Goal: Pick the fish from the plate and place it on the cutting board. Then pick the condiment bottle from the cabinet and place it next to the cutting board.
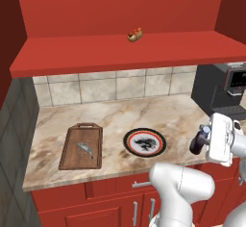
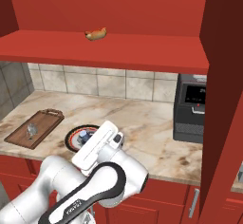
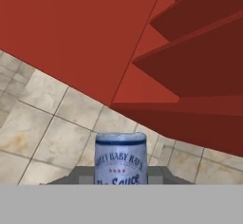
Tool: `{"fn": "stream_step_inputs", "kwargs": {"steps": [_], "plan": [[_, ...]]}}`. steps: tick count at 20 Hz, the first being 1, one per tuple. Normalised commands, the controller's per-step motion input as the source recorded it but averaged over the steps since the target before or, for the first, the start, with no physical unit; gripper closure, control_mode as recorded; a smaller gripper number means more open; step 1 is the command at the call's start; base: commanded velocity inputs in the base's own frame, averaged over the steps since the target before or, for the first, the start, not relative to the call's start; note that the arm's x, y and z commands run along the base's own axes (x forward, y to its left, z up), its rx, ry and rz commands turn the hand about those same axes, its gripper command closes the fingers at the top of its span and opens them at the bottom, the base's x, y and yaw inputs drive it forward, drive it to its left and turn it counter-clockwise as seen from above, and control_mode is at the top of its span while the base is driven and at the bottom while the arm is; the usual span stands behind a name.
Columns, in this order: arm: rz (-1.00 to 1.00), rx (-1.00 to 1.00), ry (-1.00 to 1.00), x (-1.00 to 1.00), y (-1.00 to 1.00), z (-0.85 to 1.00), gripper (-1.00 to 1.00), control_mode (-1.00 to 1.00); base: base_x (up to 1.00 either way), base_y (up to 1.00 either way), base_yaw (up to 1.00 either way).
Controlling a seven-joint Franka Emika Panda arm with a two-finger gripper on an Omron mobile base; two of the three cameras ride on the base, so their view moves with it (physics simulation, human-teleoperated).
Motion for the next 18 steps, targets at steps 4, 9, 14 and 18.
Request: {"fn": "stream_step_inputs", "kwargs": {"steps": [4,9,14,18], "plan": [[0.0,0.0,0.0,0.15,-0.07,-0.18,1.0,-1.0,0.0,0.0,0.0],[0.0,0.0,0.0,0.16,-0.08,-0.16,1.0,-1.0,0.0,0.0,0.0],[0.0,0.0,0.0,0.2,-0.07,-0.13,1.0,-1.0,0.0,0.0,0.0],[0.0,0.0,0.0,0.23,-0.08,-0.12,1.0,-1.0,0.0,0.0,0.0]]}}
